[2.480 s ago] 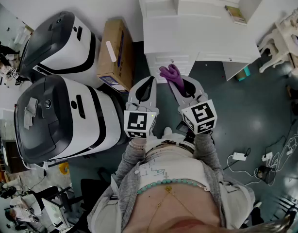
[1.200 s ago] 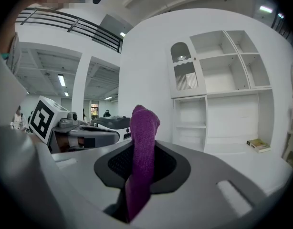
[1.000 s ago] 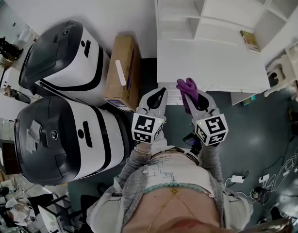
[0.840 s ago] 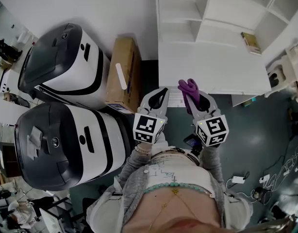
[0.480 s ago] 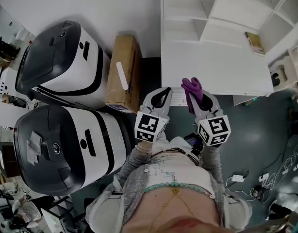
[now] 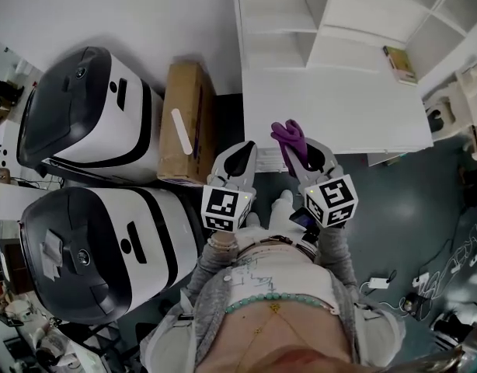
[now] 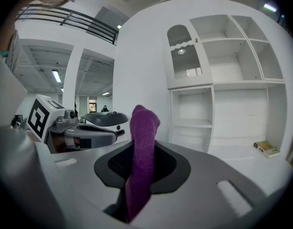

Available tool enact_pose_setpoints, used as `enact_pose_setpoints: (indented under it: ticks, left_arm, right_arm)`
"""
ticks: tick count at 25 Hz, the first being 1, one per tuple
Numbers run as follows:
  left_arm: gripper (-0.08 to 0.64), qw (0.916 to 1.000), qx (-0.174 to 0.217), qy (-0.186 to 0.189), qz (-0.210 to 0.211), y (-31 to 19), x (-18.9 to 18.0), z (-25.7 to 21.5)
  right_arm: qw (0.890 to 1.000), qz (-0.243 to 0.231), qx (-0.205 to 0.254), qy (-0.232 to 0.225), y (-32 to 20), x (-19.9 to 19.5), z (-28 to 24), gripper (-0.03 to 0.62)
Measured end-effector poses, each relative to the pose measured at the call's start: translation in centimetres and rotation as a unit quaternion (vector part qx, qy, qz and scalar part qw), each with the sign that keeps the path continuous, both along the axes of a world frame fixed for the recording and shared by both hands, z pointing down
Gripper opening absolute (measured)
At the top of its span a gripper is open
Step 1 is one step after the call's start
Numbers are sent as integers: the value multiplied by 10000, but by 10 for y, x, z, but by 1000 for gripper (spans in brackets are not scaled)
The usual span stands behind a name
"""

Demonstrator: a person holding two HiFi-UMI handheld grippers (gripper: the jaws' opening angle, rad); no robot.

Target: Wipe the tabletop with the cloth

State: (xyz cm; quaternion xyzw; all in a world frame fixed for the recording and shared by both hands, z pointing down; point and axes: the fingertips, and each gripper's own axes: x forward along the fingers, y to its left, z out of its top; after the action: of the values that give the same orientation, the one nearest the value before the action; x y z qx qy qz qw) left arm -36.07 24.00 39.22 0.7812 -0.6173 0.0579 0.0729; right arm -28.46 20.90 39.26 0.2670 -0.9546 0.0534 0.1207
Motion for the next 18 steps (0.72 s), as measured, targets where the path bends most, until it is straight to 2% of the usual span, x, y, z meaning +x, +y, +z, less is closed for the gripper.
enact_pose_setpoints:
  ticks: [11,18]
  left_arm:
    - [0,9990,-67,63,-427,-80,15,-10]
    - [0,9952,-100,151,-964,-94,14,3]
  right_arm:
    - [9977,-655,-62,134,-88,4,-5,92]
    - [9935,-1094,-161,252,-118,2,8,92]
